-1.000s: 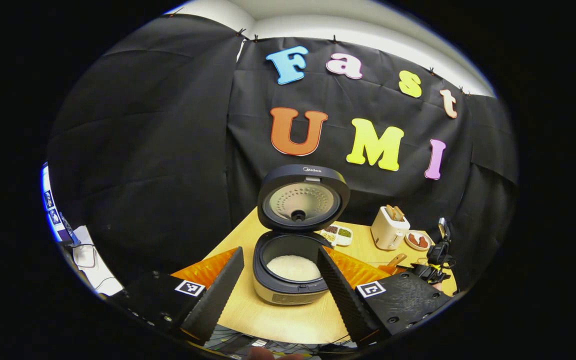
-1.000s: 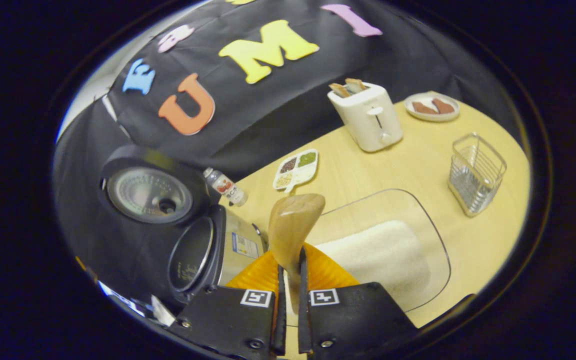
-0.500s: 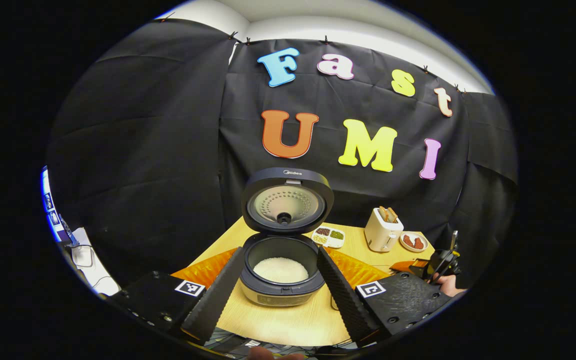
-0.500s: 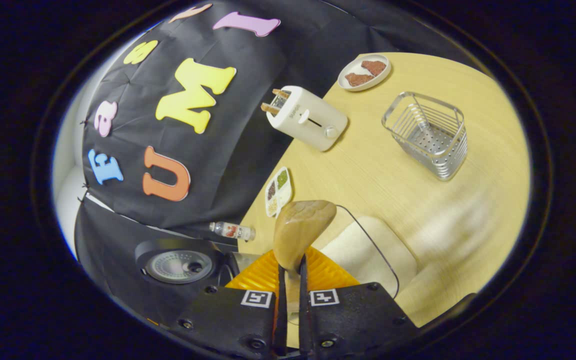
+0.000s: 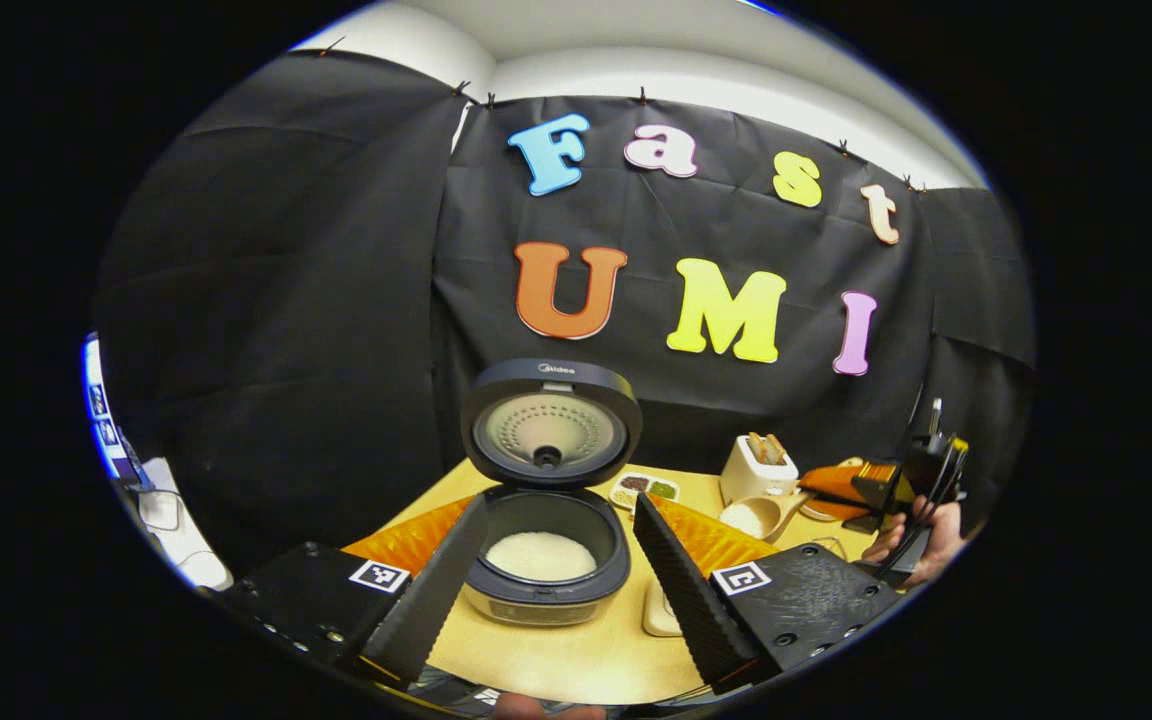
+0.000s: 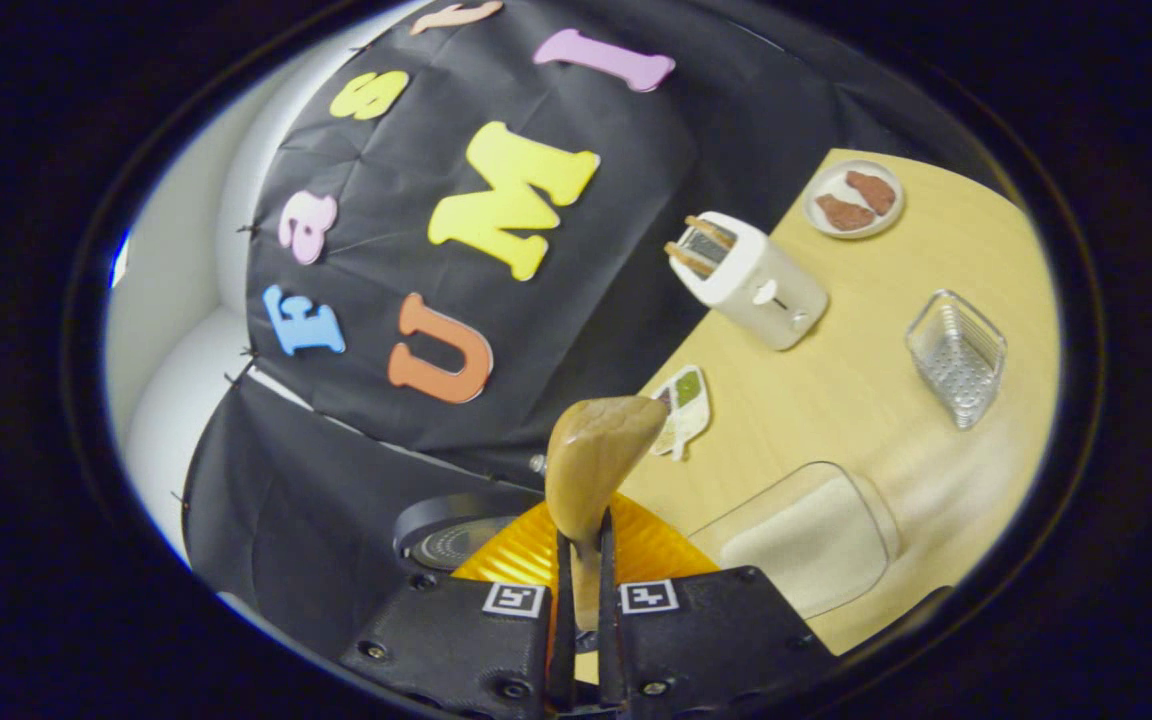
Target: Close the left gripper, press the button to open the rice cooker; take a wooden spoon from the chopstick holder with the right hand, scoop a spoonful of rice and pour it into the rice cooker, then put the wooden spoon back into the chopstick holder.
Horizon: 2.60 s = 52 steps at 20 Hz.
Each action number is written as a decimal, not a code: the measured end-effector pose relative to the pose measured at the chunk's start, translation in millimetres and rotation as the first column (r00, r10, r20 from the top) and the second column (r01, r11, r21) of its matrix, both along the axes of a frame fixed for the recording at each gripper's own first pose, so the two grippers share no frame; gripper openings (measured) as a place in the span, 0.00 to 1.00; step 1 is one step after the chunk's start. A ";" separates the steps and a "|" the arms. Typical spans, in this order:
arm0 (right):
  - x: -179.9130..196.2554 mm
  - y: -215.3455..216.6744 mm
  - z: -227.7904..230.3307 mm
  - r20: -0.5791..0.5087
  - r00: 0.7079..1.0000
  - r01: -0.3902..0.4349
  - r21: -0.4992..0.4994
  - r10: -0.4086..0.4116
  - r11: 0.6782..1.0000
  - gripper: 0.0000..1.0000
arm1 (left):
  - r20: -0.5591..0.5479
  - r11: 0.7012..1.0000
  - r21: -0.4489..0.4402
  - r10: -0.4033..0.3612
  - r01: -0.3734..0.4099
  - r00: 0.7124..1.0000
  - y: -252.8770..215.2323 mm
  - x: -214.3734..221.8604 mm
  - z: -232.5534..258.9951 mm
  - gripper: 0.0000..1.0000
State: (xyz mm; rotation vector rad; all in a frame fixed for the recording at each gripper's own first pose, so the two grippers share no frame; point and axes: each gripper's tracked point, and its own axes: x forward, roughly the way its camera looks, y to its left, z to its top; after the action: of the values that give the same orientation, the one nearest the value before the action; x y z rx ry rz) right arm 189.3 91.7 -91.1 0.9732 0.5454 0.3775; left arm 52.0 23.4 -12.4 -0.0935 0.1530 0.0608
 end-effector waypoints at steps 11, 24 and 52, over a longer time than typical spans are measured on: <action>25.0 185.6 2.4 0.081 0.955 -0.265 -0.183 0.284 0.947 0.14 | 0.004 0.984 -0.046 0.173 -0.173 0.985 64.2 -45.7 -3.5 0.95; 33.0 223.5 -20.8 0.195 0.888 -0.227 -0.604 0.417 0.764 0.14 | -0.010 0.952 -0.079 0.294 -0.294 0.956 102.0 -69.4 -14.8 0.95; -16.6 258.0 32.0 0.368 0.646 -0.010 -0.872 0.668 0.490 0.14 | 0.049 0.930 -0.147 0.348 -0.338 0.936 104.3 -78.9 1.9 0.95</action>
State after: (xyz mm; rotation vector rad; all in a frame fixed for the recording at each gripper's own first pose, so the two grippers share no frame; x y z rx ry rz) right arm 172.6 349.7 -59.1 -0.2868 0.1692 0.7568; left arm -26.9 127.7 -10.5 -0.2585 0.0641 0.3976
